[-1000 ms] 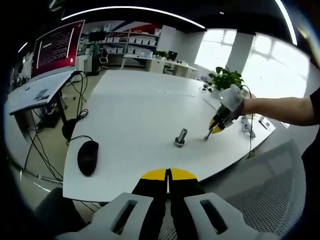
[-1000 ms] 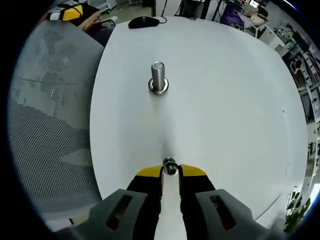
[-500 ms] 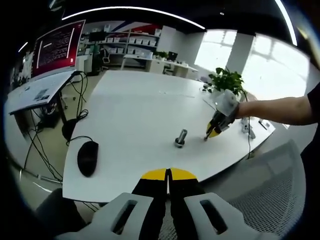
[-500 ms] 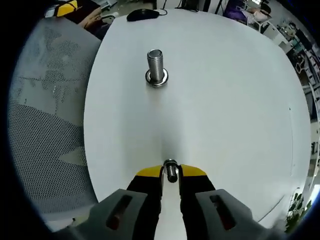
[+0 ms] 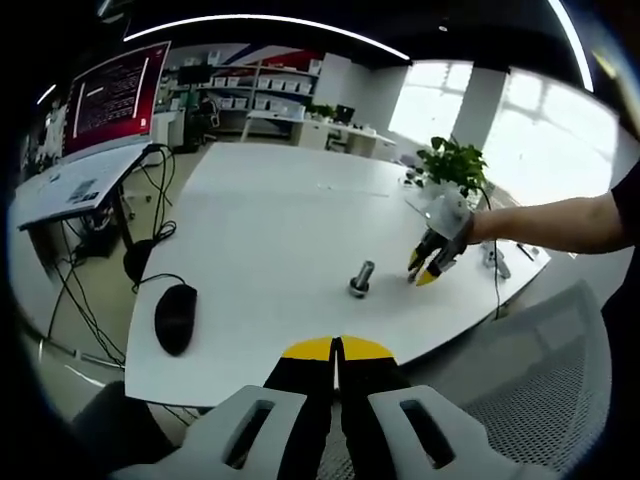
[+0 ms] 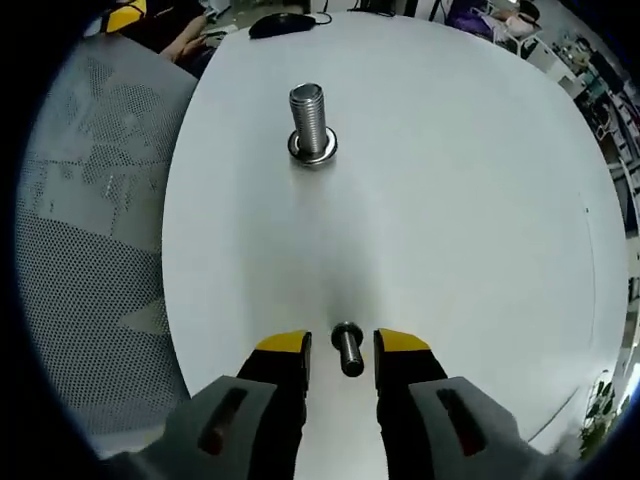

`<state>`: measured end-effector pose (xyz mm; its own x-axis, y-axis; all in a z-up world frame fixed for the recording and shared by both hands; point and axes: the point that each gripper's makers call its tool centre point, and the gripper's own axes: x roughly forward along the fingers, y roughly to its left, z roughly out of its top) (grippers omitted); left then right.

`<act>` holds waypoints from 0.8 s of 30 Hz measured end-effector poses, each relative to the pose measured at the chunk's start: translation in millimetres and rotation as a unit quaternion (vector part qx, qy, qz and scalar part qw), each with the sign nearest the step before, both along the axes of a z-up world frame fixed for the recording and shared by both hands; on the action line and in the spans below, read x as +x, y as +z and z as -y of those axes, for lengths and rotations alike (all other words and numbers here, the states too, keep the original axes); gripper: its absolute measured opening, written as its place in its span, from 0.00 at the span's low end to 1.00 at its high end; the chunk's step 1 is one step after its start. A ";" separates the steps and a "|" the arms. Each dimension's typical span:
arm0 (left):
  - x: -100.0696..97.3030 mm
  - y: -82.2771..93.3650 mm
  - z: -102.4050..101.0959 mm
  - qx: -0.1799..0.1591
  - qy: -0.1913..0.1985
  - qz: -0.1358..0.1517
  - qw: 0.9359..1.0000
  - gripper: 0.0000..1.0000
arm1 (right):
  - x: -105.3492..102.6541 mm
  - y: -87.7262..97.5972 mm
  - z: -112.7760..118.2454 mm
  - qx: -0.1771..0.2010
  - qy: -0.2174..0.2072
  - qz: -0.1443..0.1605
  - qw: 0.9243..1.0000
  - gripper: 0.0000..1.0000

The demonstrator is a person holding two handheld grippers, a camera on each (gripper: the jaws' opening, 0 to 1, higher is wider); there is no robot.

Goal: Place the washer onto the threaded stud by aligning its center hole with the stud, sliding it down to the base, and recovering from edge contact or off-axis alignment until the washer reaches the visible bottom stop.

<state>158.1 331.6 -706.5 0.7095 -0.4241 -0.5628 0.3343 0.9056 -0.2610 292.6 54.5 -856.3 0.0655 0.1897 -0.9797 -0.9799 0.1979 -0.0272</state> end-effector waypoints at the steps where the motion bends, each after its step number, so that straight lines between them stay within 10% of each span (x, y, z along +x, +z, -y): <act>1: -0.1 0.1 0.1 0.000 0.000 0.000 1.000 0.00 | -0.5 1.7 0.0 0.002 -0.003 0.002 1.000 0.28; 15: 0.6 2.5 2.8 -0.007 -0.008 0.007 1.000 0.00 | -22.4 91.5 -3.6 0.143 -0.083 0.045 0.985 0.33; 24: -1.0 0.1 3.8 -0.006 -0.014 0.000 1.000 0.00 | -40.6 163.7 22.2 0.241 -0.150 0.096 0.954 0.34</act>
<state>157.1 327.8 -706.4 0.6976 -0.4513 -0.5566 0.3601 0.8923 -0.2722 252.0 32.3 -692.6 0.3574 0.5588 -0.7484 -0.8628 0.5043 -0.0355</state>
